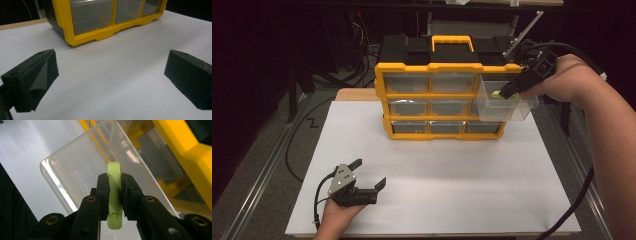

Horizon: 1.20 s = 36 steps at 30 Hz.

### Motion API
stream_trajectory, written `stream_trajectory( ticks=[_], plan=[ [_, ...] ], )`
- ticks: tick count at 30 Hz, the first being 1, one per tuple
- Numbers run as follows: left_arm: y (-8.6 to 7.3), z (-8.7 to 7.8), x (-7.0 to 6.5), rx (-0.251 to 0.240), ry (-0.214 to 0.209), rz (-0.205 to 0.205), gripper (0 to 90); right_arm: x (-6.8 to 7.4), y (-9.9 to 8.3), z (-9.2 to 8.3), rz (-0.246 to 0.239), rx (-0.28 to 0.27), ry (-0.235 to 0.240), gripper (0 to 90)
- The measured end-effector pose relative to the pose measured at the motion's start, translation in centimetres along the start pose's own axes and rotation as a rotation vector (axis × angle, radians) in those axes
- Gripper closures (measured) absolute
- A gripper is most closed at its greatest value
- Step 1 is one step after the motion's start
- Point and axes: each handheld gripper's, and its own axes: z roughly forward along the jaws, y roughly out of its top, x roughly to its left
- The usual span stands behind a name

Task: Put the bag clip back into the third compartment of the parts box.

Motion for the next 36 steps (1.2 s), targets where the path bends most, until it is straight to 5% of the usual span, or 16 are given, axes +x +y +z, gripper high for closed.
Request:
stream_trajectory(
  ticks=[7, 10, 13, 36],
  plan=[
    [0.0, 0.0, 0.0, -0.002, -0.001, 0.0, 0.4, 0.0, 0.2, -0.9, 0.0, -0.01, -0.004, 78.0],
    [0.0, 0.0, 0.0, -0.002, -0.002, 0.0, 0.4, -0.1, 0.3, -1.0, 0.019, -0.025, -0.019, 50.7],
    [0.0, 0.0, -0.1, 0.0, -0.004, 0.002, 0.4, 0.3, 0.4, -1.5, 0.01, -0.034, -0.028, 41.0],
    [0.1, 0.2, -0.2, 0.002, -0.004, 0.011, 0.4, 3.4, -2.8, -3.9, 0.026, -0.056, -0.062, 30.6]
  ],
)
